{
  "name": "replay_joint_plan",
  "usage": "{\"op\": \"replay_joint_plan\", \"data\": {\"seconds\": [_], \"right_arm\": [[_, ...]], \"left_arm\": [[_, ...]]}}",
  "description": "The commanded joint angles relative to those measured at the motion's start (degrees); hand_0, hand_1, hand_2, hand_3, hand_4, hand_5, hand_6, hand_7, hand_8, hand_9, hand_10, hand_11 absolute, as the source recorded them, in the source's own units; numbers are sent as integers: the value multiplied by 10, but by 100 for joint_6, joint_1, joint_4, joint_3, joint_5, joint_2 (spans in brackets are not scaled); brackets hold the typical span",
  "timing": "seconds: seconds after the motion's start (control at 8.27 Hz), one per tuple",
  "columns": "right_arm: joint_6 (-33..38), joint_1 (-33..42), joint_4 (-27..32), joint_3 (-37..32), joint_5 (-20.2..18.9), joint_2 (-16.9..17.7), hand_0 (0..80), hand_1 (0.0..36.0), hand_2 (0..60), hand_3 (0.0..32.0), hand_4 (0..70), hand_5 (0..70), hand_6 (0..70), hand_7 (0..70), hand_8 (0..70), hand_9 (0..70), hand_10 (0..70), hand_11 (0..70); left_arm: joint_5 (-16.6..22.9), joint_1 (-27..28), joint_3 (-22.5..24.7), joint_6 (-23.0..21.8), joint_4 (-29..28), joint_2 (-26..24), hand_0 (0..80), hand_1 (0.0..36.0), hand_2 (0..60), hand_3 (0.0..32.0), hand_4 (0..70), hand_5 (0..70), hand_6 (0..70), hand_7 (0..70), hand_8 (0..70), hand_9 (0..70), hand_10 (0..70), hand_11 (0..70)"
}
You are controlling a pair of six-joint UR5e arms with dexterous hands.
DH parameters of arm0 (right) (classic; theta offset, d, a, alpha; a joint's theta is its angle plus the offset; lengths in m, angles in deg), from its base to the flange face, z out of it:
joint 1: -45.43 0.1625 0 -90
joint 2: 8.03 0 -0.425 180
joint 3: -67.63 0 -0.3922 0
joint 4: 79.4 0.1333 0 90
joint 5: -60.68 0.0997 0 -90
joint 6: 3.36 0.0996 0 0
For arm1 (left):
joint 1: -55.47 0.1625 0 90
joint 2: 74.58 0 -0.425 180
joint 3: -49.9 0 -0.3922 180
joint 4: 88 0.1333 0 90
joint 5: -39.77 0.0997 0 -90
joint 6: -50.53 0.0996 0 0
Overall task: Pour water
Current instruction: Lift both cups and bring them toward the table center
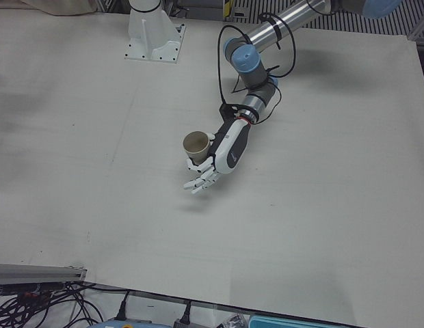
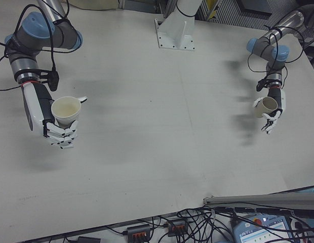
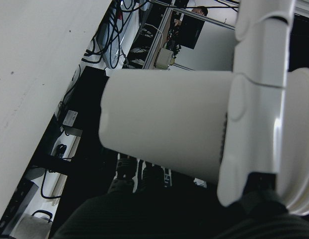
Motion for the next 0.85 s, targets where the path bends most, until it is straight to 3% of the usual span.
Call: {"op": "replay_joint_plan", "data": {"seconds": [0.0, 0.36, 0.73], "right_arm": [[6, 186, -1539, 1184, -17, -90, 698, 133, 12, 0, 700, 689, 465, 502, 382, 421, 212, 309], [-204, 63, -2131, 1151, 18, -651, 749, 149, 47, 0, 700, 700, 485, 501, 381, 415, 217, 315], [-363, -104, -2254, 1142, 71, -828, 762, 149, 64, 0, 700, 700, 516, 522, 393, 425, 226, 328]], "left_arm": [[1, 280, -389, 471, 330, -1005, 616, 358, 600, 0, 700, 700, 162, 213, 129, 108, 132, 209], [1, 500, -936, 884, 286, -1876, 621, 358, 600, 0, 700, 700, 174, 219, 131, 109, 135, 213], [10, 605, -1612, 1017, 304, -2747, 633, 360, 600, 0, 700, 700, 198, 237, 136, 115, 139, 219]]}}
